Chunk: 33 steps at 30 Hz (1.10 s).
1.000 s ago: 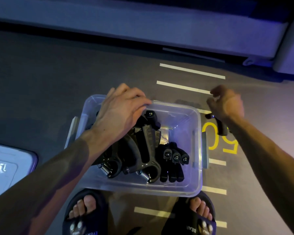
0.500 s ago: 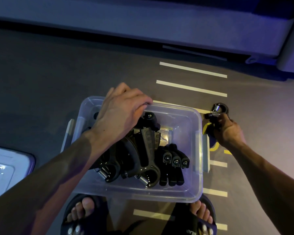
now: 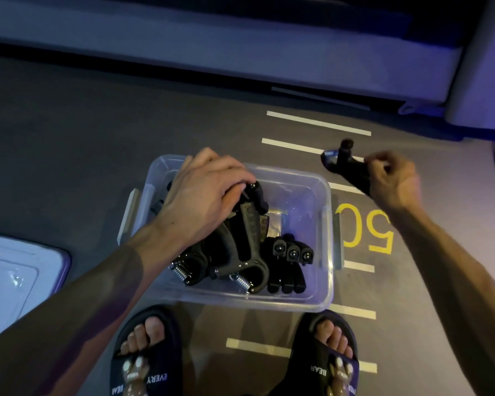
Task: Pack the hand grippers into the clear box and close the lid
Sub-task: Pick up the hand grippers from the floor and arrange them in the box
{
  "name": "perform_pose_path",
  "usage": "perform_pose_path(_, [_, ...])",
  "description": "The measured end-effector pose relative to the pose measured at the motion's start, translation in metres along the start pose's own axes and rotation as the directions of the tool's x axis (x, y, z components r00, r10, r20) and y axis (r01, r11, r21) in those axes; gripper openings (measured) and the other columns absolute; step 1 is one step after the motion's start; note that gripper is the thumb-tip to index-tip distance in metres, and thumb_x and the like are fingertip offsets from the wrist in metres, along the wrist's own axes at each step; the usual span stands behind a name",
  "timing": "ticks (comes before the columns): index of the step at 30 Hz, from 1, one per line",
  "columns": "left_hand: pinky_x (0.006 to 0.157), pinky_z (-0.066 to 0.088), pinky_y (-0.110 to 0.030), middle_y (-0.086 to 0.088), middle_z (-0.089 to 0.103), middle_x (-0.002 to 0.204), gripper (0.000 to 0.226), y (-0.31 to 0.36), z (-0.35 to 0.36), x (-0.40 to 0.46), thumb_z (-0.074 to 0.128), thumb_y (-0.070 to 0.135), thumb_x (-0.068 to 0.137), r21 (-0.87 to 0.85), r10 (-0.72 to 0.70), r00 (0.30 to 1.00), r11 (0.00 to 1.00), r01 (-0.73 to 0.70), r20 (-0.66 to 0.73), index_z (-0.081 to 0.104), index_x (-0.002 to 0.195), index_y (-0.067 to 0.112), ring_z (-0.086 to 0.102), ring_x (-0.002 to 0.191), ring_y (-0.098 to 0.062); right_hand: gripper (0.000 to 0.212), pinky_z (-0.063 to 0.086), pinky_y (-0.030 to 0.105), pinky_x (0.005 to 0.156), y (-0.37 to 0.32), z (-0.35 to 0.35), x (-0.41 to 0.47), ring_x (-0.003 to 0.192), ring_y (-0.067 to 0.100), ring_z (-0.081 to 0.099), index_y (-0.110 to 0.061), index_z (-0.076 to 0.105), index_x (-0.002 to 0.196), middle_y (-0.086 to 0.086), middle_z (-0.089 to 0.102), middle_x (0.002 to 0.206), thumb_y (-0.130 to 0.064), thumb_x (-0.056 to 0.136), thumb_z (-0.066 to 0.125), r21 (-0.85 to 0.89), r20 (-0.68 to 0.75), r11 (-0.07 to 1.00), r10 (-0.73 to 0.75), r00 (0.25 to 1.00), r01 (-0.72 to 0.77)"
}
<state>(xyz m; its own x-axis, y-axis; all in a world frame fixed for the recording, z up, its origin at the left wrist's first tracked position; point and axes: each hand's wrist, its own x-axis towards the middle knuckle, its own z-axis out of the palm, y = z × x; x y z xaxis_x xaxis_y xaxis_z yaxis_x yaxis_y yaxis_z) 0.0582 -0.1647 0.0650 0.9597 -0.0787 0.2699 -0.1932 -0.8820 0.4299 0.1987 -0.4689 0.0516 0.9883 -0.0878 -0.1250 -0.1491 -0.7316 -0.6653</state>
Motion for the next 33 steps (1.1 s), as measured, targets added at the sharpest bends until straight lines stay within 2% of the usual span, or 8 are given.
perform_pose_path(4, [0.084, 0.044, -0.043, 0.014, 0.07, 0.109, 0.02, 0.006, -0.005, -0.009, 0.059, 0.032, 0.097, 0.0, -0.001, 1.0, 1.0, 0.001, -0.004, 0.073, 0.111, 0.03, 0.052, 0.095, -0.021, 0.027, 0.05, 0.031, 0.073, -0.072, -0.043, -0.017, 0.08, 0.017, 0.063, -0.018, 0.067, 0.103, 0.005, 0.073, 0.091, -0.035, 0.095, 0.048, -0.086, -0.058, 0.96, -0.272, 0.961, 0.266])
perform_pose_path(10, [0.085, 0.045, -0.047, 0.013, 0.07, 0.108, 0.02, 0.012, -0.01, -0.016, 0.06, 0.031, 0.096, -0.011, -0.012, 1.0, 1.0, 0.012, -0.025, 0.074, 0.11, 0.029, 0.055, 0.097, -0.022, 0.022, 0.054, 0.039, 0.065, -0.144, -0.079, -0.066, 0.07, 0.021, 0.065, -0.023, 0.069, 0.094, 0.001, 0.07, 0.076, -0.041, 0.094, 0.057, -0.289, 0.29, 0.742, -0.534, 0.794, 0.604])
perform_pose_path(13, [0.085, 0.045, -0.045, 0.013, 0.071, 0.106, 0.02, 0.016, -0.01, -0.018, 0.061, 0.031, 0.095, -0.016, -0.012, 0.999, 1.0, 0.011, -0.03, 0.074, 0.11, 0.028, 0.056, 0.095, -0.022, 0.014, 0.055, 0.039, 0.068, -0.143, -0.06, -0.071, 0.073, 0.022, 0.066, -0.028, 0.071, 0.088, -0.002, 0.071, 0.077, -0.039, 0.087, 0.063, -0.357, 0.479, 0.655, -0.484, 0.732, 0.666])
perform_pose_path(16, [0.083, 0.043, -0.041, 0.014, 0.072, 0.102, 0.016, 0.023, -0.007, -0.019, 0.063, 0.031, 0.096, -0.026, 0.002, 1.0, 1.0, -0.001, 0.017, 0.073, 0.108, 0.029, 0.055, 0.094, -0.02, 0.018, 0.054, 0.036, 0.068, -0.126, -0.029, -0.068, 0.075, 0.026, 0.063, -0.027, 0.066, 0.079, 0.0, 0.068, 0.079, -0.045, 0.081, 0.068, -0.439, 0.574, 0.561, -0.425, 0.7, 0.701])
perform_pose_path(22, [0.08, 0.036, -0.034, 0.018, 0.072, 0.1, 0.022, 0.049, 0.021, -0.025, 0.064, 0.047, 0.092, -0.118, 0.152, 0.973, 0.984, -0.133, 0.176, 0.072, 0.108, 0.033, 0.055, 0.094, -0.015, 0.026, 0.037, 0.031, 0.063, -0.101, 0.015, -0.066, 0.074, 0.029, 0.053, -0.028, 0.056, 0.081, 0.0, 0.047, 0.076, -0.052, 0.086, 0.063, -0.548, 0.567, 0.472, -0.398, 0.721, 0.691])
perform_pose_path(28, [0.083, 0.026, -0.032, 0.01, 0.073, 0.11, 0.048, 0.075, 0.049, -0.024, 0.064, 0.059, 0.087, -0.073, 0.266, 0.907, 0.964, -0.256, 0.326, 0.069, 0.123, 0.028, 0.053, 0.104, -0.019, 0.026, 0.038, 0.032, 0.069, -0.096, 0.046, -0.071, 0.096, 0.033, 0.065, -0.023, 0.063, 0.106, 0.009, 0.066, 0.104, -0.044, 0.092, 0.055, -0.564, 0.642, 0.344, -0.39, 0.66, 0.751])
perform_pose_path(30, [0.084, 0.025, -0.031, 0.009, 0.074, 0.108, 0.051, 0.08, 0.054, -0.023, 0.064, 0.061, 0.085, -0.025, 0.263, 0.902, 0.962, -0.271, 0.342, 0.07, 0.122, 0.027, 0.054, 0.107, -0.021, 0.027, 0.039, 0.032, 0.07, -0.095, 0.052, -0.067, 0.1, 0.032, 0.065, -0.024, 0.063, 0.111, 0.009, 0.066, 0.11, -0.04, 0.091, 0.056, -0.553, 0.666, 0.344, -0.364, 0.651, 0.759])
perform_pose_path(33, [0.079, 0.026, -0.031, 0.01, 0.074, 0.093, 0.048, 0.083, 0.061, -0.02, 0.069, 0.062, 0.079, 0.04, 0.256, 0.907, 0.958, -0.285, 0.334, 0.074, 0.109, 0.025, 0.054, 0.101, -0.021, 0.037, 0.038, 0.029, 0.072, -0.098, 0.05, -0.054, 0.102, 0.029, 0.063, -0.026, 0.062, 0.12, 0.007, 0.064, 0.115, -0.044, 0.088, 0.061, -0.514, 0.726, 0.446, -0.228, 0.648, 0.733])
